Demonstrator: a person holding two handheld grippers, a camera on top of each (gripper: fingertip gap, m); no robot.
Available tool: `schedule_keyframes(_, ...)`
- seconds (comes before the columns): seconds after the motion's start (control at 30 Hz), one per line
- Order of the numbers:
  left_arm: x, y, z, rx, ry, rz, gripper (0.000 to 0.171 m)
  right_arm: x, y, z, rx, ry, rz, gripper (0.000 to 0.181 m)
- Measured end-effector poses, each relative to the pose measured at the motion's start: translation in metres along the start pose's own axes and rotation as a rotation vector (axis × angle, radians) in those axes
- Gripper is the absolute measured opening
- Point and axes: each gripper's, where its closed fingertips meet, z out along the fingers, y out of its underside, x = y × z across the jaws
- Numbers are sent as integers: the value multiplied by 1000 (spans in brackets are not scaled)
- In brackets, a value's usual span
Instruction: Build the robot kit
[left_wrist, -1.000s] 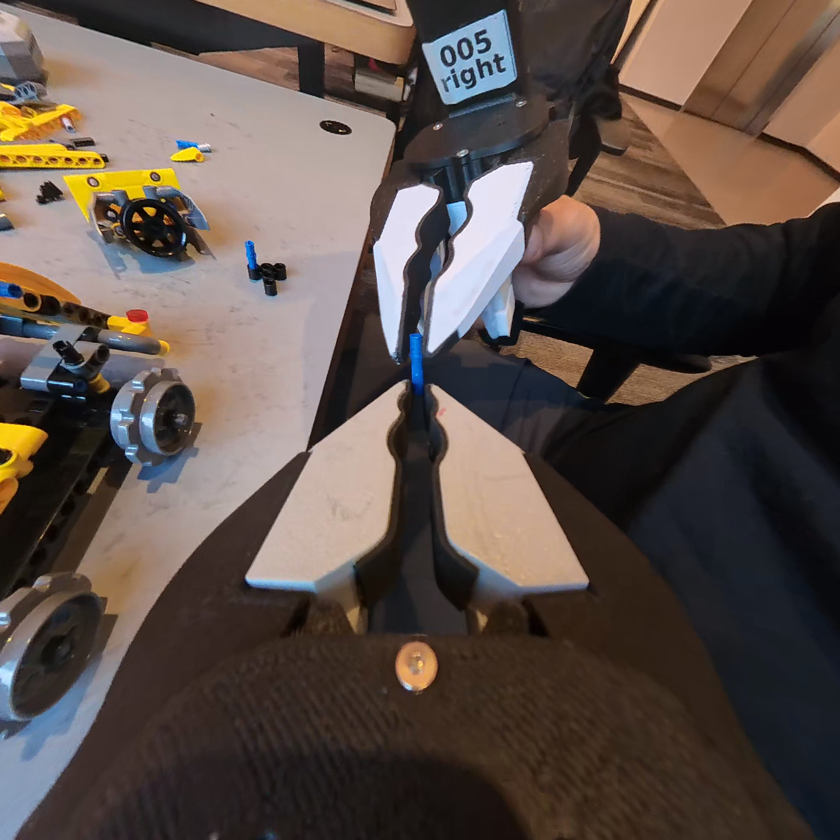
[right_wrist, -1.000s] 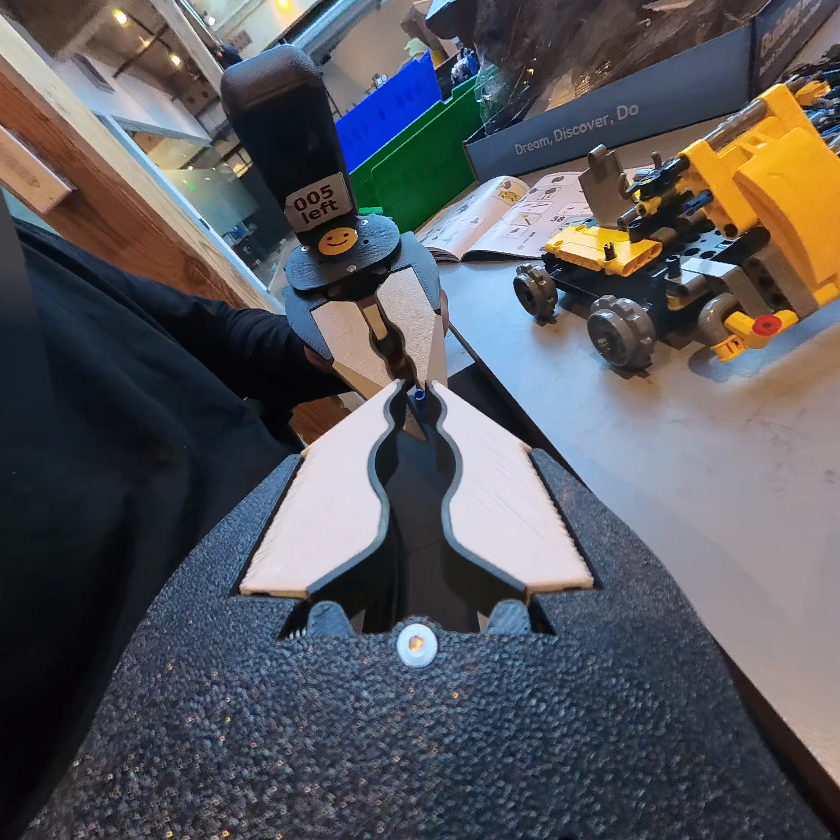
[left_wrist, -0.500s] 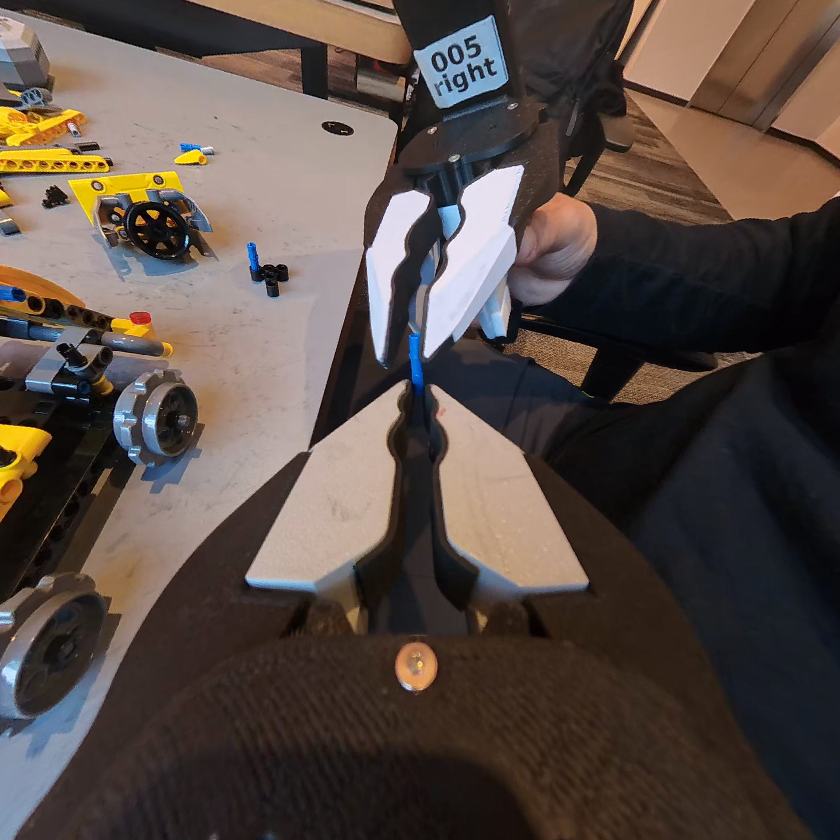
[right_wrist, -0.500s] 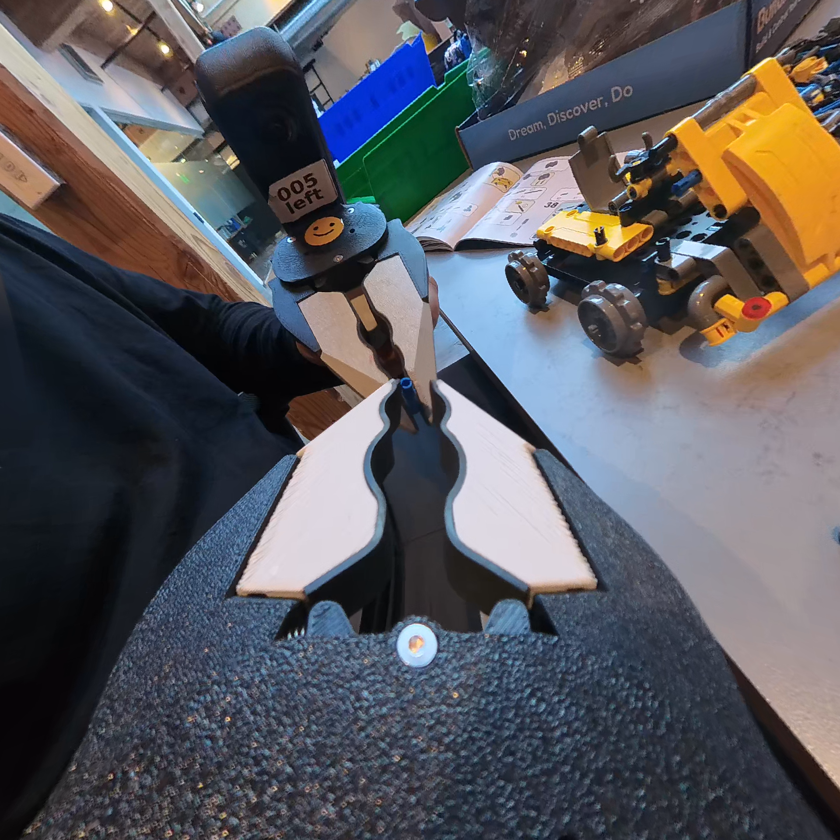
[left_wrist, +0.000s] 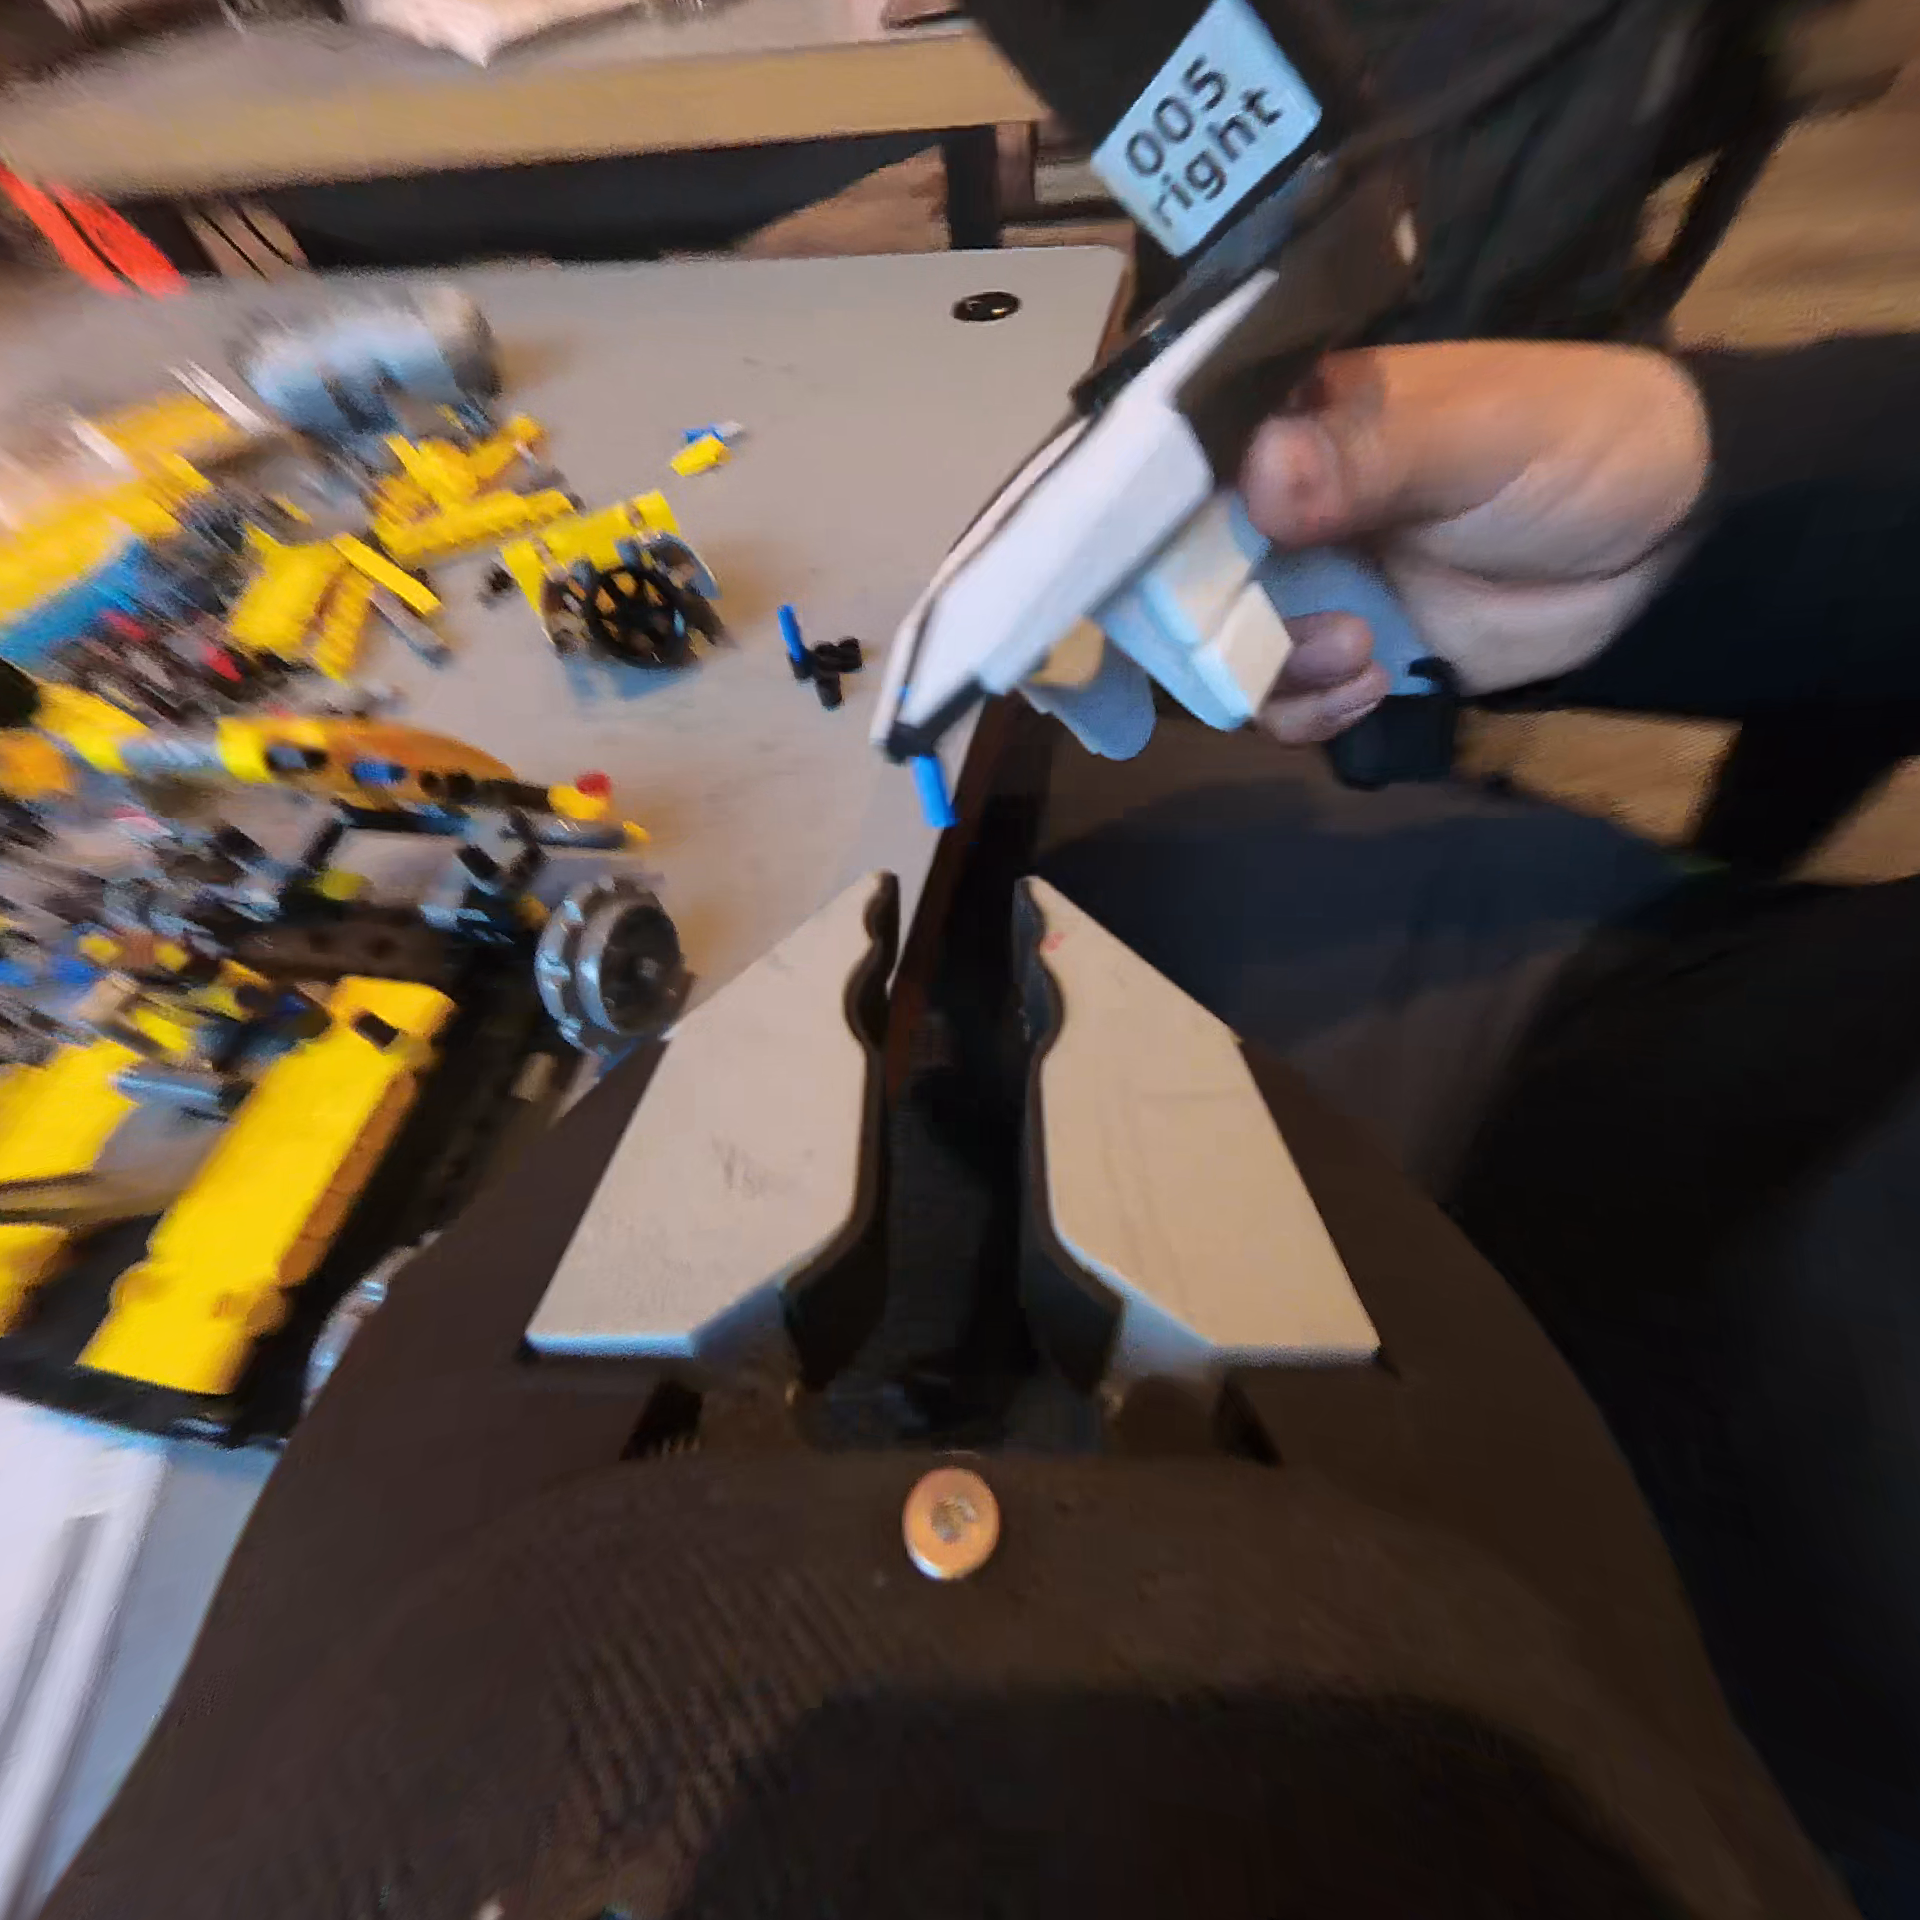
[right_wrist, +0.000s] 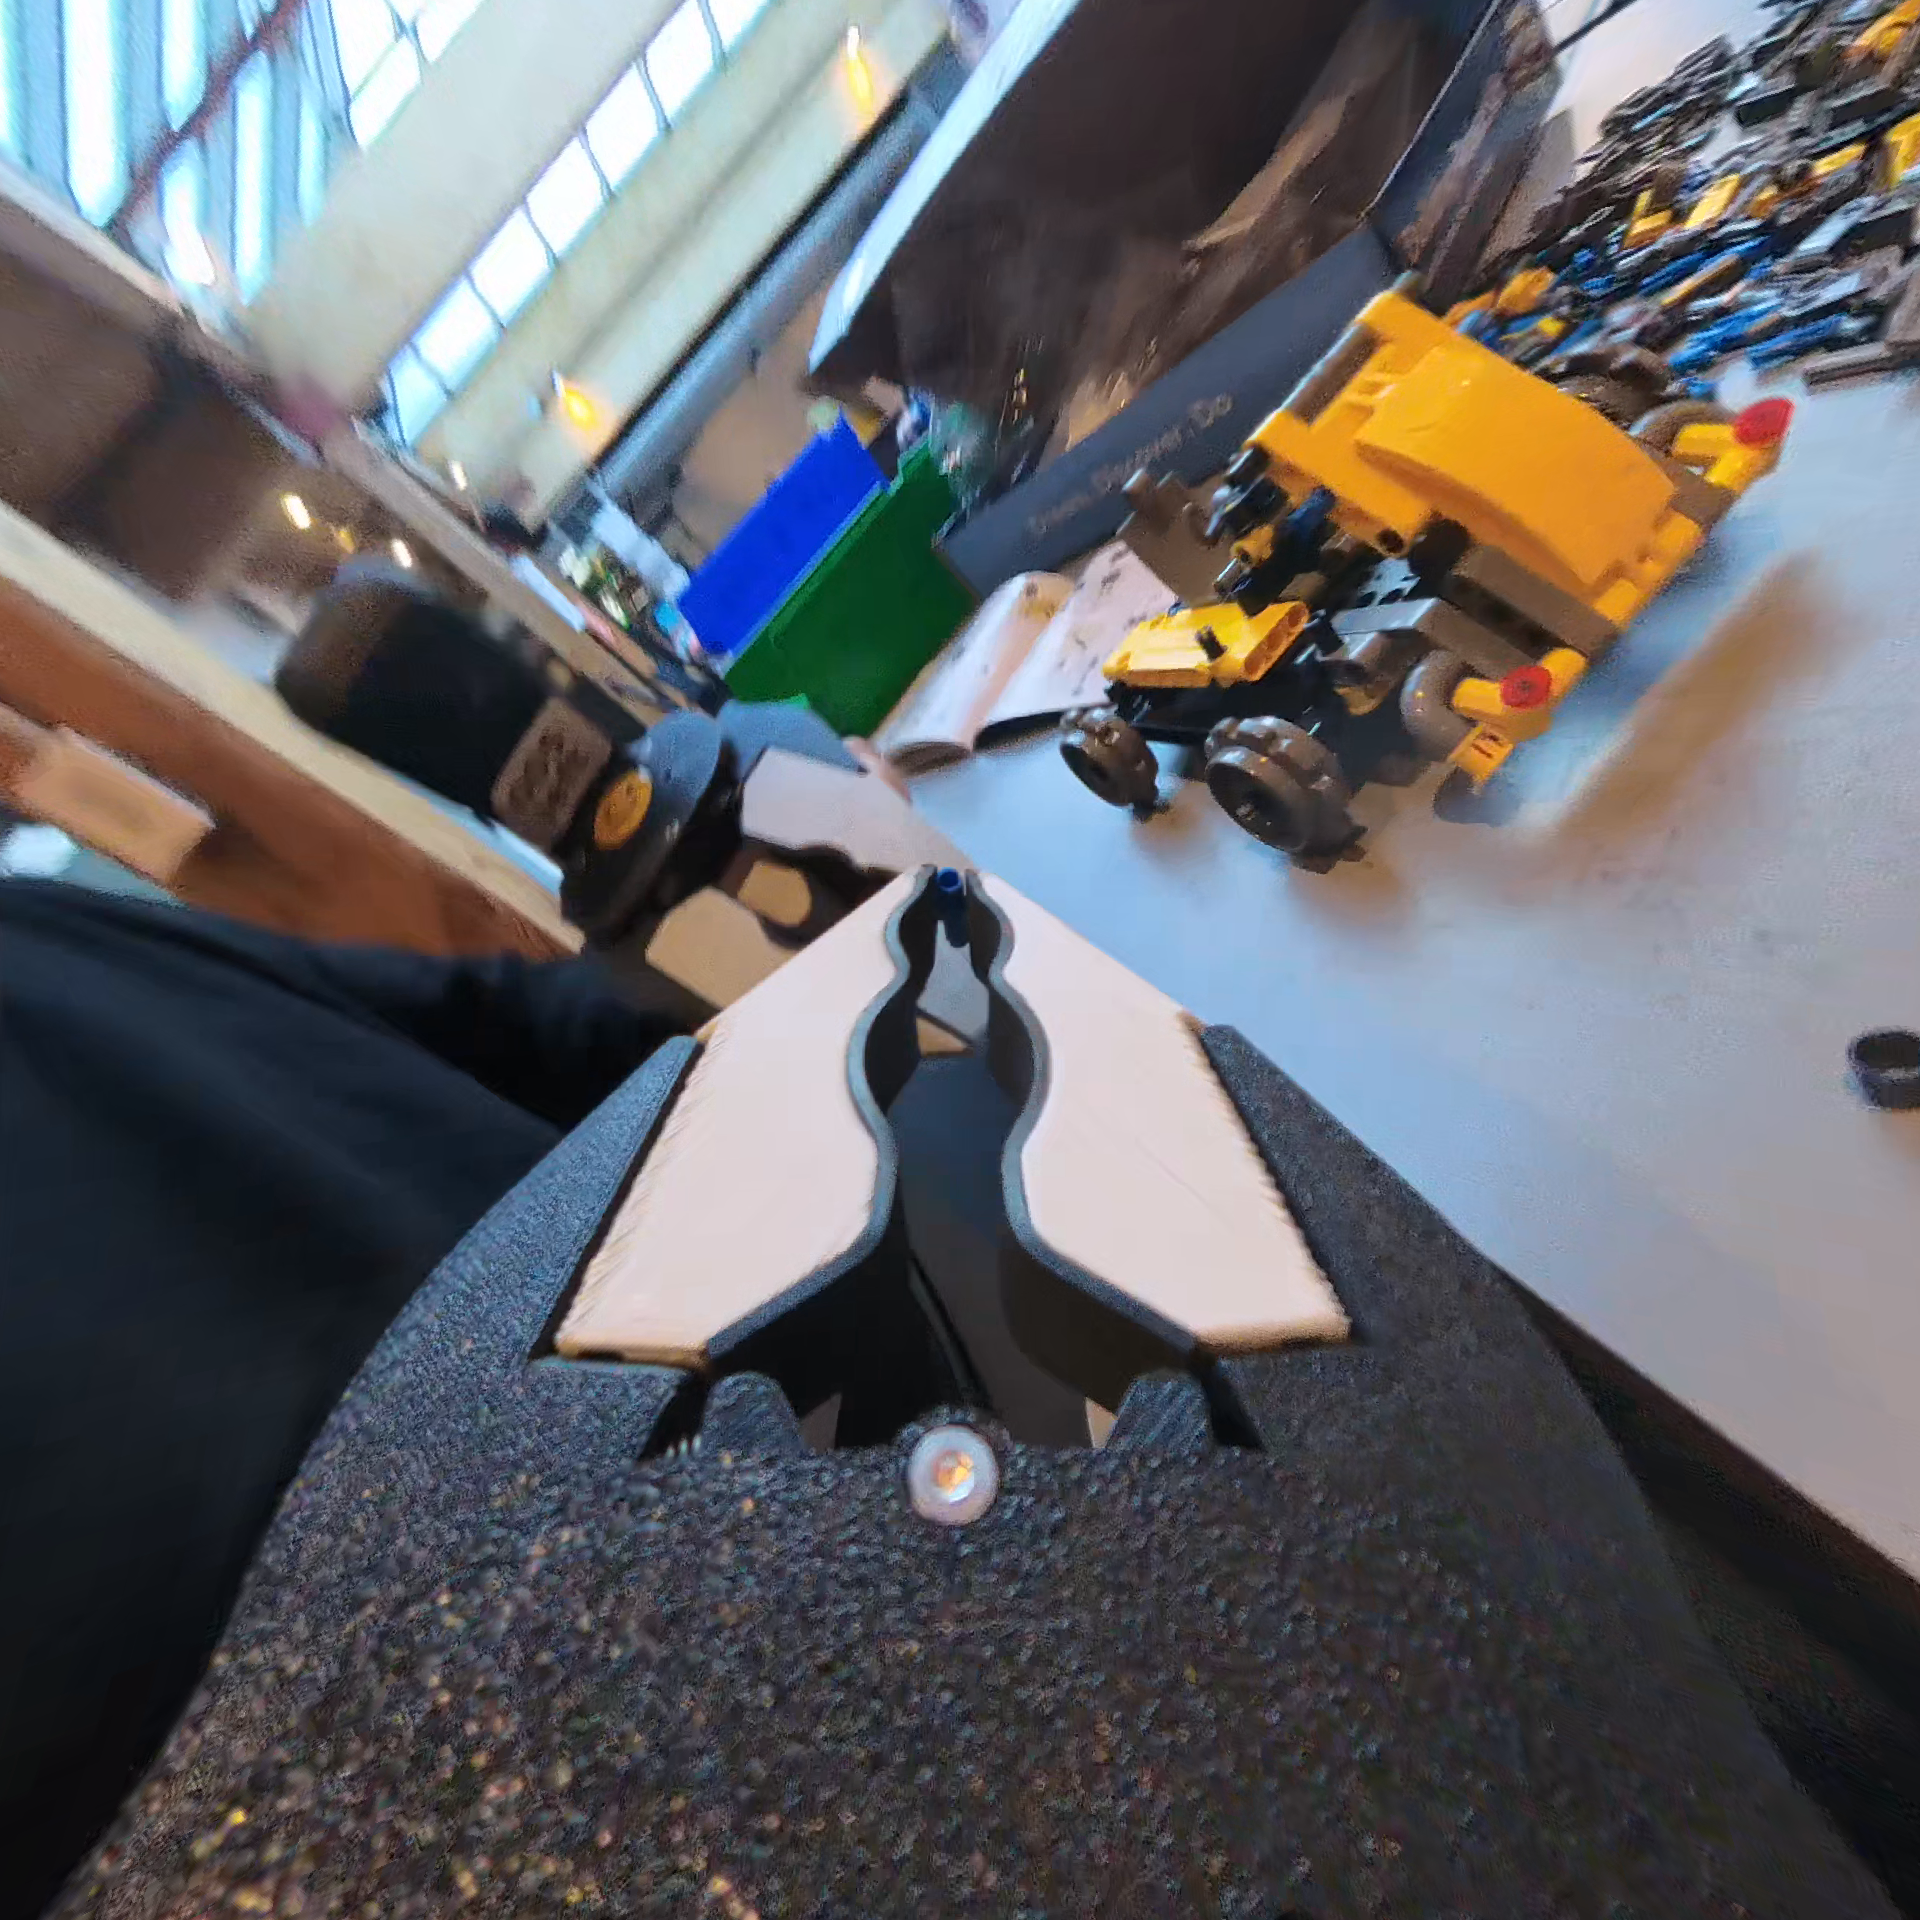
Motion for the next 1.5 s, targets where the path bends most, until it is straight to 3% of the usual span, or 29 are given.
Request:
schedule_keyframes(0.2, -15, -14, -11, 32, -224, 211, 21, -7, -9, 3, 140, -63, 192, 5)
schedule_keyframes(0.63, -14, -26, -17, 105, -270, 312, 15, -7, -9, 8, 221, -82, 340, 4)
schedule_keyframes(0.97, -14, -23, -16, 94, -277, 337, 4, -4, -7, 8, 235, -93, 383, 4)
schedule_keyframes(1.23, -15, -18, -12, 66, -277, 344, 6, -2, -5, 8, 234, -94, 416, 4)
schedule_keyframes(1.5, -15, -15, -11, 30, -330, 463, 3, -1, -2, 9, 226, -85, 435, 4)
